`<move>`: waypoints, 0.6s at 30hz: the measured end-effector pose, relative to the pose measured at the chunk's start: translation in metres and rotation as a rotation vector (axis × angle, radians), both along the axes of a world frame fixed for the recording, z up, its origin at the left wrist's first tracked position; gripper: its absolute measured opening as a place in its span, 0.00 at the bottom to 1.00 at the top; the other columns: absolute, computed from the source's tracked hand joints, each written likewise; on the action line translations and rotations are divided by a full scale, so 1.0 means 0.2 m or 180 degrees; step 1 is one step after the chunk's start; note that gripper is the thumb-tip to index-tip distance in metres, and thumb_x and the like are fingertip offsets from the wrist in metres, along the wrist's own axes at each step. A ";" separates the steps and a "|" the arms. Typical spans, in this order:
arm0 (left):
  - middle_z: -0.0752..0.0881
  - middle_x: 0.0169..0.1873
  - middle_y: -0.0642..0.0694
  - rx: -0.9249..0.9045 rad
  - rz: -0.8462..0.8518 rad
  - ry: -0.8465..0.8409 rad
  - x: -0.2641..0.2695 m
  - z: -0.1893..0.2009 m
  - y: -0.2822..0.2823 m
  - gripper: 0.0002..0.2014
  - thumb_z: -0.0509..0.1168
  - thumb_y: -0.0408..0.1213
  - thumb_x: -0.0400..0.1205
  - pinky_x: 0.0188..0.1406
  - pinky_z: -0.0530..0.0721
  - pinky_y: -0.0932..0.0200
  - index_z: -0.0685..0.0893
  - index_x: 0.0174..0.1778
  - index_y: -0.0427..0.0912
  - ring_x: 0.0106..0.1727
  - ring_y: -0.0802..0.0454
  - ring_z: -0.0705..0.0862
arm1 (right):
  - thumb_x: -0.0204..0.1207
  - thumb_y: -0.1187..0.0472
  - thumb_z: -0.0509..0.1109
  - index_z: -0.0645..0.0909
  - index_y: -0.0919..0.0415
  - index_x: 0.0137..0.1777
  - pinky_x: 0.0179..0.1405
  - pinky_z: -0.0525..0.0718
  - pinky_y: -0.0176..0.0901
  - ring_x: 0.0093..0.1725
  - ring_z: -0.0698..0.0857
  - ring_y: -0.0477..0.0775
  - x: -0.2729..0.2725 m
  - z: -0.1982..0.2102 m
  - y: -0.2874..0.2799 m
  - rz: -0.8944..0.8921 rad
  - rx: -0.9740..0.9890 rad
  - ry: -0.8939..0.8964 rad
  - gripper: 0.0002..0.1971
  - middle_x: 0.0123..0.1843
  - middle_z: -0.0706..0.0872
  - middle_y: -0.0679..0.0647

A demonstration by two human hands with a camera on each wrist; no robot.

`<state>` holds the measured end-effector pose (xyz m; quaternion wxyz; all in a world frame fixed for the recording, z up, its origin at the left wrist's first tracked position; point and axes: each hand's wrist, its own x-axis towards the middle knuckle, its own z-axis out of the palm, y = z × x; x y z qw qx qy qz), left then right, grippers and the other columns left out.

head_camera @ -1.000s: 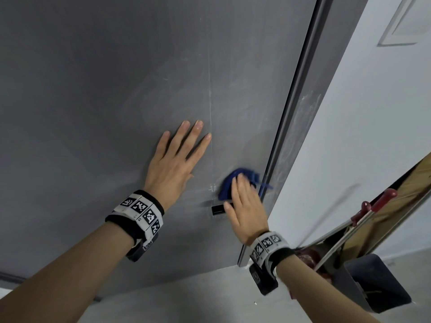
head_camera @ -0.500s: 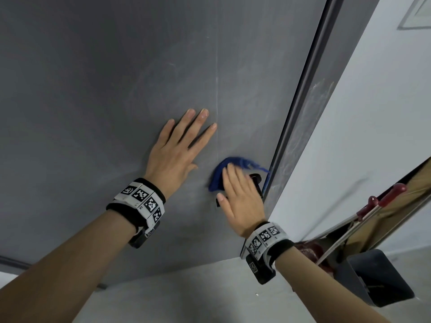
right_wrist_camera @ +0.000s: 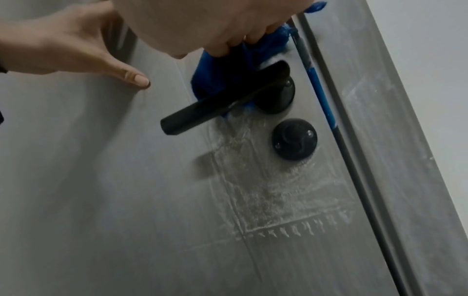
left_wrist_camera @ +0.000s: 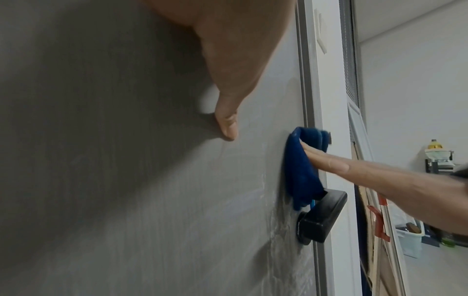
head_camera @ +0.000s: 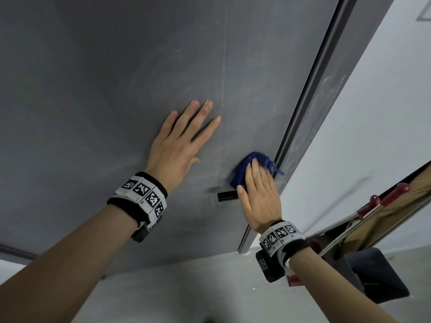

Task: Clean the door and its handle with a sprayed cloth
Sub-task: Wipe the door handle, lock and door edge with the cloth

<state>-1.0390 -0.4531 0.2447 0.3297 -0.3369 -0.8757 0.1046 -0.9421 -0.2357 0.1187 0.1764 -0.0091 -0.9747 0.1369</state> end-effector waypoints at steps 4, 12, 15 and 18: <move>0.49 0.88 0.45 -0.0015 -0.0036 0.0000 0.00 0.00 -0.01 0.62 0.84 0.48 0.64 0.85 0.43 0.44 0.51 0.89 0.51 0.88 0.43 0.50 | 0.89 0.49 0.48 0.49 0.65 0.88 0.87 0.55 0.52 0.88 0.57 0.61 -0.06 0.09 -0.02 -0.0178 -0.0616 0.0518 0.32 0.89 0.54 0.63; 0.48 0.88 0.45 -0.0013 -0.0023 -0.0004 0.00 -0.01 -0.01 0.61 0.83 0.48 0.65 0.84 0.49 0.41 0.51 0.88 0.50 0.88 0.42 0.50 | 0.89 0.43 0.45 0.57 0.62 0.88 0.87 0.53 0.54 0.86 0.62 0.61 -0.02 -0.11 -0.21 0.0366 -0.0068 0.0011 0.33 0.89 0.58 0.59; 0.47 0.87 0.44 -0.0033 -0.0034 0.0017 0.00 -0.03 -0.02 0.59 0.82 0.48 0.68 0.84 0.48 0.42 0.50 0.89 0.49 0.87 0.41 0.49 | 0.88 0.44 0.49 0.63 0.61 0.86 0.81 0.63 0.57 0.70 0.78 0.61 -0.01 -0.18 -0.28 0.0478 0.0289 -0.0101 0.31 0.82 0.73 0.56; 0.46 0.87 0.43 -0.0021 -0.0014 -0.0010 0.00 -0.03 -0.02 0.58 0.81 0.48 0.70 0.84 0.47 0.42 0.49 0.89 0.49 0.88 0.41 0.49 | 0.87 0.43 0.55 0.62 0.62 0.86 0.80 0.67 0.57 0.71 0.77 0.60 -0.01 -0.18 -0.29 0.0428 0.0414 -0.0069 0.33 0.82 0.73 0.57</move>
